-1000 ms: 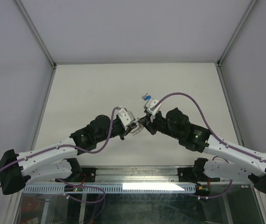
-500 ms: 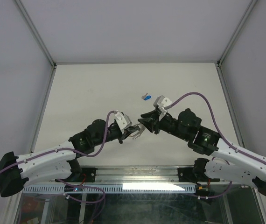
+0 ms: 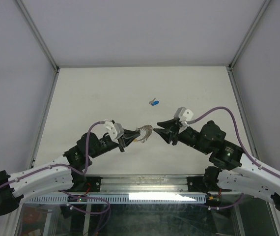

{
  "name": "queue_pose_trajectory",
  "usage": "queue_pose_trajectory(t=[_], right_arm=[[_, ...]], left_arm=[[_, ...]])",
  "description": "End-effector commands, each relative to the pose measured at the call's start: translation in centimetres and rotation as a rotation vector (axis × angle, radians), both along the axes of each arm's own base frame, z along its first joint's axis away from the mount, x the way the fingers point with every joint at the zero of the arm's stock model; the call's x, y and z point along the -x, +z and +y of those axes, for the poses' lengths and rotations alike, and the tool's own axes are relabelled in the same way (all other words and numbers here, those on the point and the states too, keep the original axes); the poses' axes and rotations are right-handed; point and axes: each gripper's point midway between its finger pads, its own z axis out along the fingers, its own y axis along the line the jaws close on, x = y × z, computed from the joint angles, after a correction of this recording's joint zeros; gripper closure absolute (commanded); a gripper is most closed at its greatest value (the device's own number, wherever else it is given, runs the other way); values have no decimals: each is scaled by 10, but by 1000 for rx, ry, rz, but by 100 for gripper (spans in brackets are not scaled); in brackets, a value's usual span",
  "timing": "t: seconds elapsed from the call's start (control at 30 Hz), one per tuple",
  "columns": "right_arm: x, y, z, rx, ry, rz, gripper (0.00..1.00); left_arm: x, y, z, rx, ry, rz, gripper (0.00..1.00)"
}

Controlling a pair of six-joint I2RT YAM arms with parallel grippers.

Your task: Put the keys on the keyring

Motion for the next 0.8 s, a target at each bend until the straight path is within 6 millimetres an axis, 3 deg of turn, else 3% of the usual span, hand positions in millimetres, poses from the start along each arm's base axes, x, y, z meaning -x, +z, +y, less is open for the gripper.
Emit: queue_pose_trajectory(t=[0.0,0.3,0.53,0.67,0.77], right_arm=[[26,37,8,-74,190,-280,67],[52,39,29,-78,376,-431,68],[74,48,41,-179,486,-374,68],[74,48,47,-220,491,-338,68],[63,45,48,-237,424,-291,68]], left_arm=[[14,43,4,160,-51,-135,100],[28,63,20,214,-70,-306,100],[28,68,23,199,-62,-357,100],[26,73,25,194,-42,-392,100],[24,76,26,191,-33,-414,100]])
